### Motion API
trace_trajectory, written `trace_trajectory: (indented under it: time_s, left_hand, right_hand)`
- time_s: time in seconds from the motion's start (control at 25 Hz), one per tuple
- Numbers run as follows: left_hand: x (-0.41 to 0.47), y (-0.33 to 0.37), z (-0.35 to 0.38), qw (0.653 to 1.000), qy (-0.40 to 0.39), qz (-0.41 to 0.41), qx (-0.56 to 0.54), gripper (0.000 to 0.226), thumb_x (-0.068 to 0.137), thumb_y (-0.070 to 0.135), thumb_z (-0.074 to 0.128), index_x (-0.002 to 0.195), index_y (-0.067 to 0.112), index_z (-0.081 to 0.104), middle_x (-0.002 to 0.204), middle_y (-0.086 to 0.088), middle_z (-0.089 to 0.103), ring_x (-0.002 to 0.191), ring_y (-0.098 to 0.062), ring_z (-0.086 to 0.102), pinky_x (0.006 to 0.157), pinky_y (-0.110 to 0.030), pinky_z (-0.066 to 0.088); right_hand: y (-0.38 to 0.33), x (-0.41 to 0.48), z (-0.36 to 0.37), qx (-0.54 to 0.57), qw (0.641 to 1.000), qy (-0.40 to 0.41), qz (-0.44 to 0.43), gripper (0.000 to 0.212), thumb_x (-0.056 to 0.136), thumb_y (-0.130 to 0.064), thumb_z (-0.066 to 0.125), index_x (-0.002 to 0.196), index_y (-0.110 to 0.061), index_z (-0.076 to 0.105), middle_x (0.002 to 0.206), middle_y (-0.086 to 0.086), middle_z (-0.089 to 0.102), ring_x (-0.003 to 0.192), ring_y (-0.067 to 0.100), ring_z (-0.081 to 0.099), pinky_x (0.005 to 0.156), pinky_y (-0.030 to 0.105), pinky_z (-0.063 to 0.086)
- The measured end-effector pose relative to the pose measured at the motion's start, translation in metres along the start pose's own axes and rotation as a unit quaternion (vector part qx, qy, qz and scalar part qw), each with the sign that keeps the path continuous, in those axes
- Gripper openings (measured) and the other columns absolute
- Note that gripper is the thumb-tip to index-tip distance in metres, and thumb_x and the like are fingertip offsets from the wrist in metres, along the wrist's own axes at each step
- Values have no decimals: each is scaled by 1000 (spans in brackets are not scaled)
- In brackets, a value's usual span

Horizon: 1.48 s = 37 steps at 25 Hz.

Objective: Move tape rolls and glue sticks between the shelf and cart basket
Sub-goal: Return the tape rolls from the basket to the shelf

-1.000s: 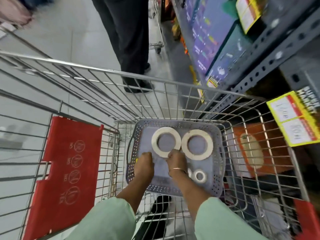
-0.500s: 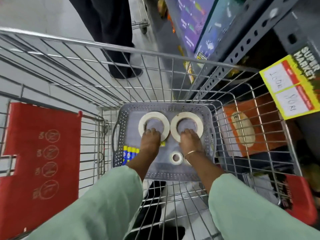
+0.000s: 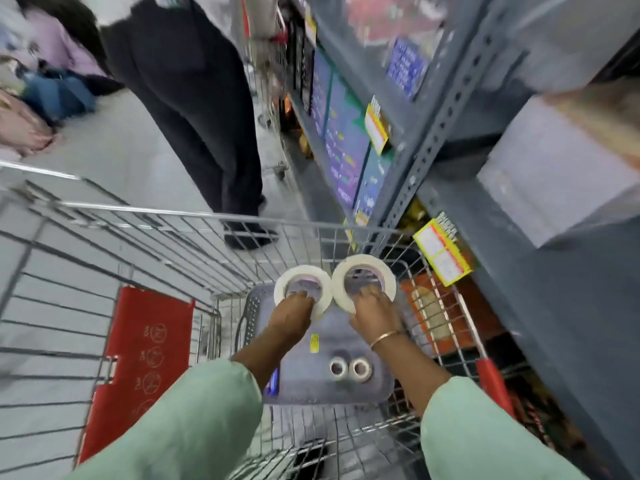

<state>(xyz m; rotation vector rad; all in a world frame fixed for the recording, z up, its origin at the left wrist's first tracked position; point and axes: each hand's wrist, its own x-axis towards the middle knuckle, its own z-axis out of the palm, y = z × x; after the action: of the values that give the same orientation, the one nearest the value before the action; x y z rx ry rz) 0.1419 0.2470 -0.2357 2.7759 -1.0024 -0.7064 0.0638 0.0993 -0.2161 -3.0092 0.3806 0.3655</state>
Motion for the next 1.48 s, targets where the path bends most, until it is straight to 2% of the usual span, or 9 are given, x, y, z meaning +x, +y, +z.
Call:
trace_trajectory:
  time_s: [0.12, 0.32, 0.4, 0.56, 0.8, 0.92, 1.04, 1.24, 1.48]
  left_hand:
    - [-25, 28, -61, 999, 30, 27, 0, 36, 88, 5, 47, 123, 0, 51, 126, -22, 56, 115, -34, 55, 91, -39, 45]
    - [-61, 93, -140, 993, 90, 76, -16, 35, 89, 8, 52, 123, 3, 54, 129, -18, 58, 119, -32, 54, 98, -37, 43]
    - [-67, 133, -164, 987, 117, 106, -17, 33, 89, 8, 50, 121, 3, 55, 128, -19, 58, 118, -32, 55, 97, -37, 44]
    - [-81, 238, -180, 969, 126, 206, 59, 37, 90, 5, 50, 127, 3, 48, 132, -20, 54, 122, -33, 52, 102, -42, 41]
    - [-112, 391, -134, 940, 11, 339, 28, 54, 96, 9, 45, 146, 10, 24, 153, -13, 32, 137, -29, 37, 113, -33, 28]
    - [-124, 441, -91, 926, -27, 378, -1, 47, 99, 27, 41, 141, 5, 35, 148, -15, 40, 133, -29, 43, 111, -30, 30]
    - [-130, 463, -56, 914, -27, 402, 41, 47, 93, 37, 48, 130, 8, 51, 137, -16, 52, 124, -32, 50, 110, -40, 39]
    - [-125, 473, -50, 882, -51, 461, 82, 37, 90, 12, 52, 127, 6, 50, 138, -16, 49, 125, -31, 47, 104, -36, 39]
    - [-89, 451, -47, 879, 59, 470, 66, 67, 96, 49, 33, 149, 16, 9, 161, -4, 0, 149, -22, -5, 123, -42, 4]
  right_hand:
    - [3, -32, -68, -2, 999, 49, -18, 27, 85, -14, 53, 109, -4, 63, 120, 14, 59, 121, 23, 49, 100, 34, 40]
    - [37, -100, -164, -28, 979, 203, -2, 22, 51, -17, 82, 67, -8, 71, 75, 11, 71, 77, 20, 70, 68, 23, 55]
    - [71, -127, -191, -24, 971, 236, 44, 24, 54, -18, 82, 73, -7, 71, 79, 11, 71, 82, 21, 69, 68, 23, 55]
    - [153, -193, -200, -10, 959, 234, 162, 30, 83, -22, 55, 108, -9, 63, 117, 10, 62, 115, 22, 54, 97, 31, 42]
    - [231, -327, -142, 56, 912, 196, 356, 34, 85, -22, 54, 115, -7, 62, 128, 10, 58, 123, 21, 50, 105, 28, 39]
    - [242, -382, -109, 77, 882, 179, 428, 38, 86, -25, 51, 121, -9, 58, 137, 8, 52, 130, 18, 45, 112, 28, 34]
    - [240, -412, -89, 101, 858, 167, 475, 44, 87, -24, 49, 129, -9, 52, 143, 6, 47, 134, 18, 41, 113, 28, 33]
    - [228, -422, -79, 142, 830, 167, 513, 51, 86, -33, 52, 134, -17, 47, 144, 5, 47, 130, 21, 47, 105, 28, 41]
    - [227, -409, -77, 153, 815, 173, 531, 57, 89, -39, 53, 139, -16, 39, 147, 3, 39, 135, 20, 38, 112, 27, 33]
